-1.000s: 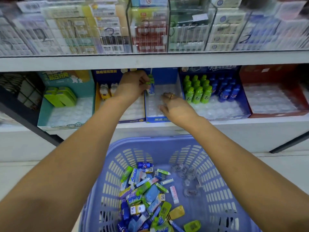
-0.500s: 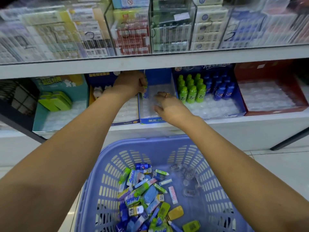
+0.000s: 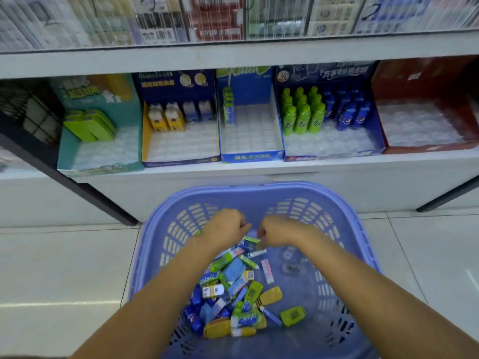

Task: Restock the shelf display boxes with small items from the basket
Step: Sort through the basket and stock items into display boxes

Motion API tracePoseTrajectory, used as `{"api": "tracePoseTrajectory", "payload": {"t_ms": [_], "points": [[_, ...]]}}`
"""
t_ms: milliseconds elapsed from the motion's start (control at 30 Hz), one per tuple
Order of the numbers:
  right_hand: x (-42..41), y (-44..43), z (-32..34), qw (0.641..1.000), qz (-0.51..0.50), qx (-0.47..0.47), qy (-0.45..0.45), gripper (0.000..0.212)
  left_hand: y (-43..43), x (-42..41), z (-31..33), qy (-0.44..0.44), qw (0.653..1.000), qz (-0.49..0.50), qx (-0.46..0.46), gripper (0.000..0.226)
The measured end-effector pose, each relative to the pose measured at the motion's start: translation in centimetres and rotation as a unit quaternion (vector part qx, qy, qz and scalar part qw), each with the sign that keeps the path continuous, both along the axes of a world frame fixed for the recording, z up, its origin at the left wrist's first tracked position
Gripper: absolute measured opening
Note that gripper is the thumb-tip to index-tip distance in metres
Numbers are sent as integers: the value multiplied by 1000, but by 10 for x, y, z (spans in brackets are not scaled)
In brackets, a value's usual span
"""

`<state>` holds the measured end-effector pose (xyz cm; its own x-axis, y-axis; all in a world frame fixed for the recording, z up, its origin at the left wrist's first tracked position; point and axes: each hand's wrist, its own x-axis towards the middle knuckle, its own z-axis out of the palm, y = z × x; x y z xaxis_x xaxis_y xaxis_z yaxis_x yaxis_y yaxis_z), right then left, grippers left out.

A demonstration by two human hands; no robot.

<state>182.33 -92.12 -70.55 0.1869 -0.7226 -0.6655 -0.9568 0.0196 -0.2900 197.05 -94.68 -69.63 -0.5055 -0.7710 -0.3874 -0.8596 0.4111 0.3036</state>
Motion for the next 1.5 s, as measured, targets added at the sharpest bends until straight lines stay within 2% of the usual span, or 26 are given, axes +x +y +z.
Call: {"api": "tracePoseTrajectory", "payload": {"t_ms": [67, 133, 233, 367, 533, 700, 767, 867, 967, 1033, 1100, 1200, 1300, 1367, 1433, 1500], "points": [[-3, 7, -37, 1000, -15, -9, 15, 33, 16, 4, -39, -25, 997, -24, 70, 23], [-6, 10, -66, 999, -30, -18, 12, 33, 25, 7, -71, -55, 993, -54, 89, 28], [-5, 11, -98, 999, -42, -25, -5, 35, 26, 6, -101, -89, 991, -87, 51, 39], [1, 16, -125, 999, -39, -23, -19, 35, 27, 1, -129, -108, 988, -106, 25, 37], [-2, 20, -140, 999, -39, -38, 1, 34, 30, -1, -148, -112, 990, -83, -2, 34], [-12, 7, -114, 994, -98, 40, -20, 27, 22, 1, -141, -81, 995, -58, 16, 30], [-19, 0, -94, 986, -138, 77, -51, 25, 16, 5, -125, -28, 997, -3, 71, 25], [-27, -9, -57, 973, -167, 107, -117, 13, -1, 14, -88, 50, 978, 72, 189, 12], [-25, -16, -9, 966, -156, 111, -175, 10, -21, 28, -39, 88, 960, 129, 231, 3], [-20, -20, 25, 958, -153, 99, -222, 16, -28, 42, -5, 173, 922, 221, 267, 6], [-12, -24, 59, 949, -146, 66, -272, 14, -26, 58, 28, 287, 868, 278, 295, 7], [0, -28, 107, 928, -153, -60, -334, 14, -19, 83, 67, 452, 782, 327, 277, 9], [12, -33, 137, 874, -201, -212, -388, 18, -19, 99, 91, 549, 720, 366, 216, 12], [23, -39, 145, 835, -236, -272, -416, 20, -21, 108, 99, 603, 673, 388, 180, 11], [36, -47, 151, 803, -265, -313, -433, 22, -23, 117, 102, 656, 614, 409, 158, 5], [53, -58, 154, 784, -270, -353, -434, 23, -25, 126, 101, 704, 546, 432, 140, 12]]}}
